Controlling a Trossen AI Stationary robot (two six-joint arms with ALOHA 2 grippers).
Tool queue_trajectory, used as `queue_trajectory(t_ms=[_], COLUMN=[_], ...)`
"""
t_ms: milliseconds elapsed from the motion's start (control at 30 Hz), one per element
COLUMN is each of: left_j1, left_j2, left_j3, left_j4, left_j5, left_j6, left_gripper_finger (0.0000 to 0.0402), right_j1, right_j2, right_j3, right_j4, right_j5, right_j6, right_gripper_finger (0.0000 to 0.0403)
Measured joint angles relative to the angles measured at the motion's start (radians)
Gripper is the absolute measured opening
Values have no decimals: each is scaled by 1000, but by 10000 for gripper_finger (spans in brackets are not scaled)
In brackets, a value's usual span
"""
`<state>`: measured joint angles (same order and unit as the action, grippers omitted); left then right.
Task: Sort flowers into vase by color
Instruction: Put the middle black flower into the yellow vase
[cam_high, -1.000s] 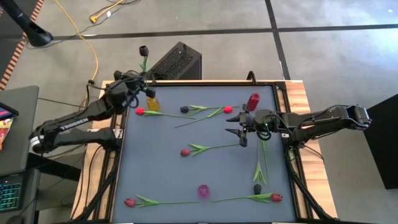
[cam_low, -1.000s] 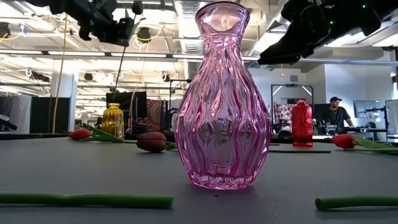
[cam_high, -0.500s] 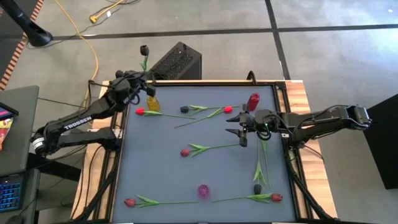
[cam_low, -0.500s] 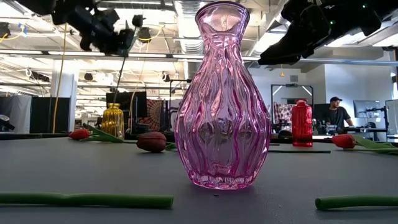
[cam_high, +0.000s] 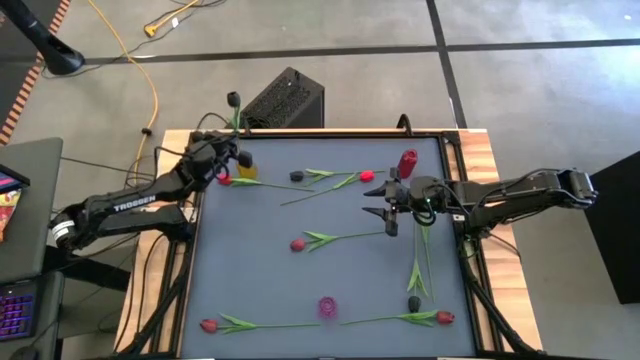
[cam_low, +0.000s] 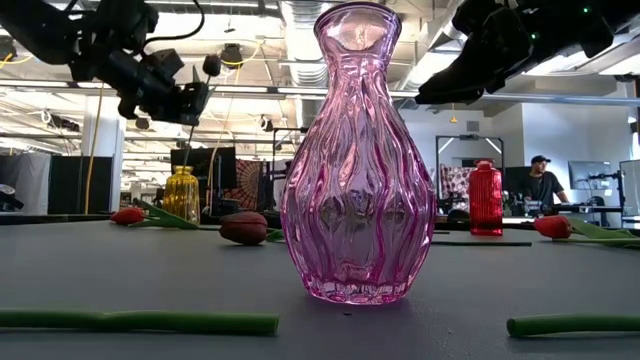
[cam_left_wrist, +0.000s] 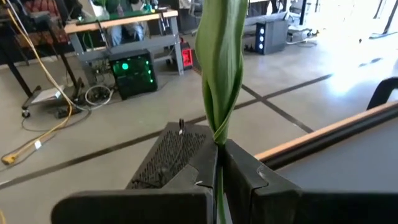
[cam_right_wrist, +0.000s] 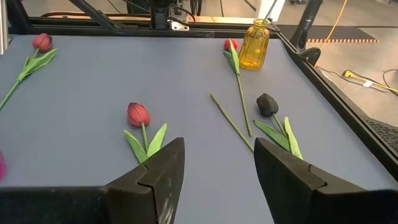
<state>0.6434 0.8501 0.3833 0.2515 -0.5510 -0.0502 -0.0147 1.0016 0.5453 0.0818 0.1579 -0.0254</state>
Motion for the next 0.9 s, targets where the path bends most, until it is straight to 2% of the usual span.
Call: queue_trajectory(t_ms=[333,667,767,900], left_j1=[-1,-23,-33,-38], left_j2=[0,-1,0,0], left_j3=[-9,20,41,82], left_j4=[-8,-121,-163,-248], left_j5=[24,92,94,94], left_j6=[-11,-14,-19,-21], left_gripper_finger=[0,3,24,75], right_j1=[0,0,0,0], right_j2=[0,0,0,0], right_j3=[0,0,0,0], right_j4=[0,0,0,0], right_j5=[0,0,0,0], right_j6=[0,0,0,0], right_gripper_finger=[221,221,221,221])
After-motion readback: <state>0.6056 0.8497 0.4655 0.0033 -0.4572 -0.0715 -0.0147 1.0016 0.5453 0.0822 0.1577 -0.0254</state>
